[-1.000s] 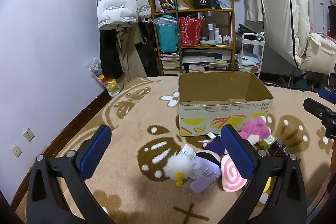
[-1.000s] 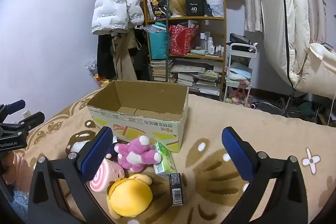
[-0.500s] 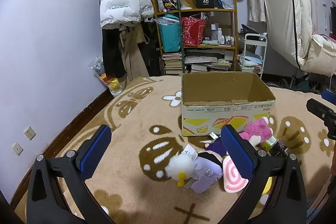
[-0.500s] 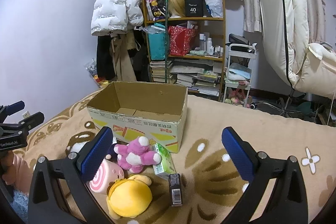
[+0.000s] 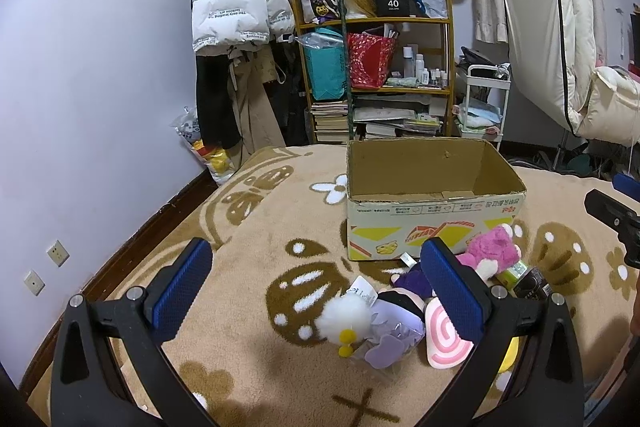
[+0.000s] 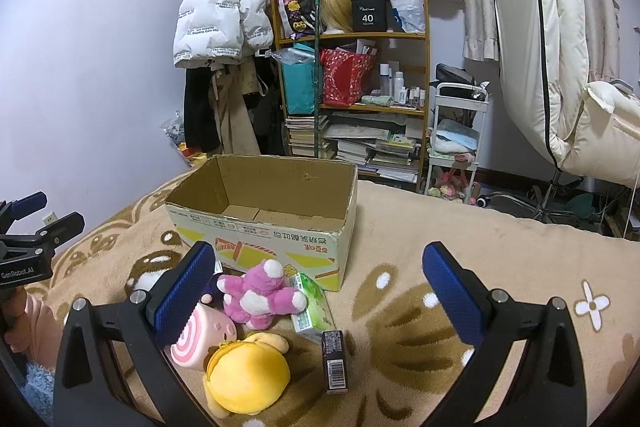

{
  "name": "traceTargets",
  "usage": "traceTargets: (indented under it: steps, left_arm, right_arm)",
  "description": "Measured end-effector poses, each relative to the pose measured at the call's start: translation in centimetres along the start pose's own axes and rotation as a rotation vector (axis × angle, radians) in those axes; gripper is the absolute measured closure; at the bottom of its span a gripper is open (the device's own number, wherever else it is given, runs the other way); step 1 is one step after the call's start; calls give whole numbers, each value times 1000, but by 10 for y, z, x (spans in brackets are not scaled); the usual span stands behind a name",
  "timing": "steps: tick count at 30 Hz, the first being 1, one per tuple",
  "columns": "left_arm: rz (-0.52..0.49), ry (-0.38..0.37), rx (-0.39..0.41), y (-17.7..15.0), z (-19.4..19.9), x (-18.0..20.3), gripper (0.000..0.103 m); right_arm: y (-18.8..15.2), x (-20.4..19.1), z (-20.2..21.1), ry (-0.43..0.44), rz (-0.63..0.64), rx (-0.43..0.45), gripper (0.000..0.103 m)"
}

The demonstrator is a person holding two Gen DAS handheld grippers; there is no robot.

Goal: Organize soft objects

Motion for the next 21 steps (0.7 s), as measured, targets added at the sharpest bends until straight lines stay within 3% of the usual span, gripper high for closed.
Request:
traceTargets:
  steps: [21]
  left_arm:
    - [-4,4,-6,0,0,0,0]
  right_arm:
    - [-1,-1,0,1,3,-3,0]
Point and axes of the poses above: each gripper's, at about its wrist camera, not at the fingertips, and z roughly against the way its jaws point, x to its right, y to its top, the point moved 5 cm from there along -z, roughly the way its jaws point, and after that the axes turned 1 degree about -y, right-handed, at the moved point
